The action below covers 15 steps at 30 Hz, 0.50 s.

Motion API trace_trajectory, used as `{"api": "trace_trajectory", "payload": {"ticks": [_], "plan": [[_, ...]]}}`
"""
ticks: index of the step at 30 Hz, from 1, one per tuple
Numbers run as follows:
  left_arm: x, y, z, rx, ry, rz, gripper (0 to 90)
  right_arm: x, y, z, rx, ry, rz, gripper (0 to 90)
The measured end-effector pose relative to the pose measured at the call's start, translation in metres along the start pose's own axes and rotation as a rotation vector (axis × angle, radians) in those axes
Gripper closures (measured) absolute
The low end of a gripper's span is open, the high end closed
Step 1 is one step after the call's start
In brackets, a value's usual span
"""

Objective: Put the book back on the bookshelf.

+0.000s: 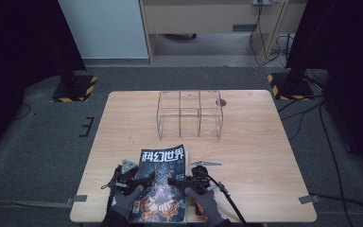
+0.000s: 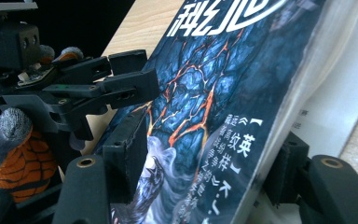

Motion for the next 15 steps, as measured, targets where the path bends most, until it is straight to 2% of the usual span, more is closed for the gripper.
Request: {"api": "trace_trajectory", "payload": {"ticks": [1, 3, 10, 15], "plan": [[0.0, 0.0, 0.0, 0.001, -0.001, -0.003, 20.4, 0.0, 0.0, 0.001, -0.011, 0.002, -0.002, 40.6], [0.0, 0.0, 0.0, 0.003, -0.007, -0.007, 20.4, 0.0, 0.0, 0.003, -0.039, -0.029, -0.012, 40.5], [-0.002, -0.001, 0.0, 0.009, -0.025, -0.012, 20.3, 0.0, 0.004, 0.011, -0.073, -0.095, -0.042, 38.8], [-0.003, -0.001, 0.0, 0.009, -0.023, -0.004, 20.3, -0.002, 0.01, 0.018, -0.108, -0.143, -0.071, 37.4]]}}
Point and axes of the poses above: each handheld gripper's, and its own axes: y roughly forward along the jaws, z roughly out of its top, x roughly to its right, the point moved 5 cm from there along y, roughly forward along the jaws, and after that the axes turned 6 degrees about -x, right-handed, at the moved point
